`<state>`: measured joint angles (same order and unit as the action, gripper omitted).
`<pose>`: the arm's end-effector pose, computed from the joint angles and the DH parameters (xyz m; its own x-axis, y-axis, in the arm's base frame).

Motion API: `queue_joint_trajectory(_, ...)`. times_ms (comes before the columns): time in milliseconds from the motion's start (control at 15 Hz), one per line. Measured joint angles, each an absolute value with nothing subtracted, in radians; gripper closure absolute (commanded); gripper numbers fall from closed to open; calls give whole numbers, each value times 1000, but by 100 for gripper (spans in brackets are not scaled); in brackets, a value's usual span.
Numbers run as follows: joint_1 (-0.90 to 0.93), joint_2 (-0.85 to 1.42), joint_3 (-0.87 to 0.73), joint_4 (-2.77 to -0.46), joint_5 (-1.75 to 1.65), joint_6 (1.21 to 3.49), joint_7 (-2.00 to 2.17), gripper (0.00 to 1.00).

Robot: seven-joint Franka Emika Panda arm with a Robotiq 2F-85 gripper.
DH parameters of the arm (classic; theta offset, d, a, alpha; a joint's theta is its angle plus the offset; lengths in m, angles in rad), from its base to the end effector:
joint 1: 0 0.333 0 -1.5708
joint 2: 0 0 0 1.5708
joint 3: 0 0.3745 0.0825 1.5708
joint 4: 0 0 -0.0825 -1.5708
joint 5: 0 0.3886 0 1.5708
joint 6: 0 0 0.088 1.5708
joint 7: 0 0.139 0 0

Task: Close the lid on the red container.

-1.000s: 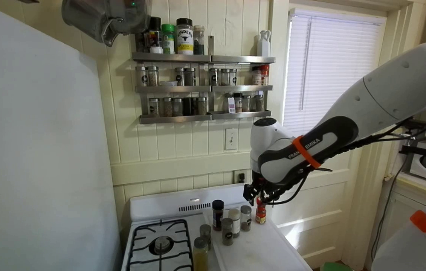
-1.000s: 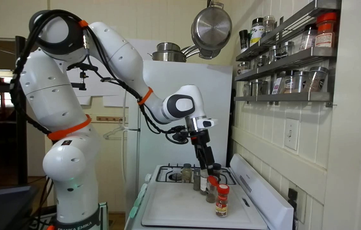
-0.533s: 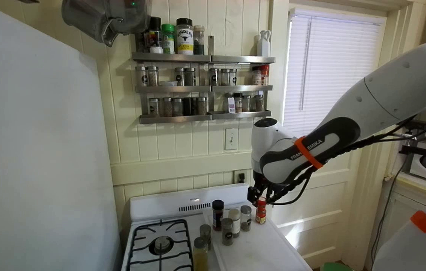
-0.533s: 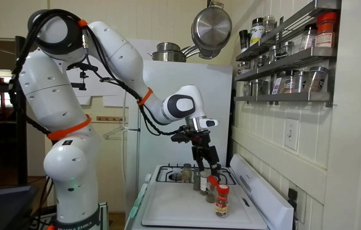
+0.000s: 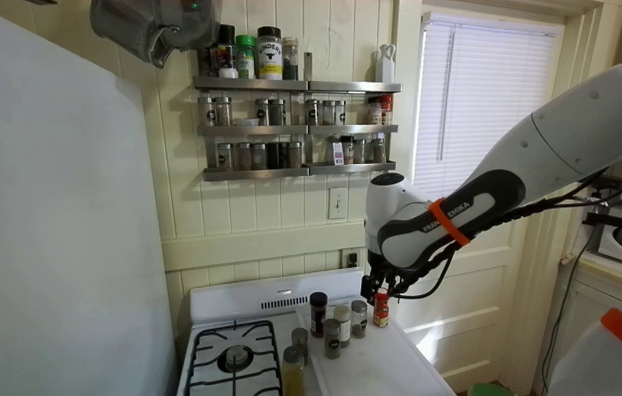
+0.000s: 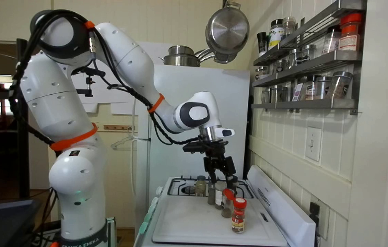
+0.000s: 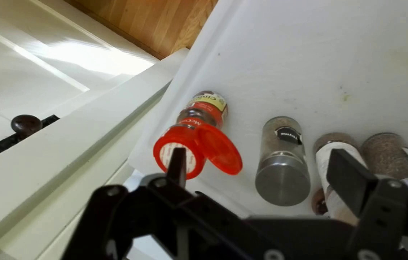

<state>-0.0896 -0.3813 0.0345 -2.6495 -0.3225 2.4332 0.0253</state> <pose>0.3975 -0.0295 0.4033 0.9771 0.1624 0.1374 0.1242 -0.9598 0.2516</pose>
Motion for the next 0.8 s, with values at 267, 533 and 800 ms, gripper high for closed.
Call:
queue_joint_trajectory(267, -80, -375, 7, -2649, -314, 2433, -58, 58)
queue_joint_trajectory(533, -80, -370, -7, -2649, -314, 2434, -101, 71)
queue_joint_trajectory(800, -80, -369, -10, -2647, -317, 2434, -109, 39)
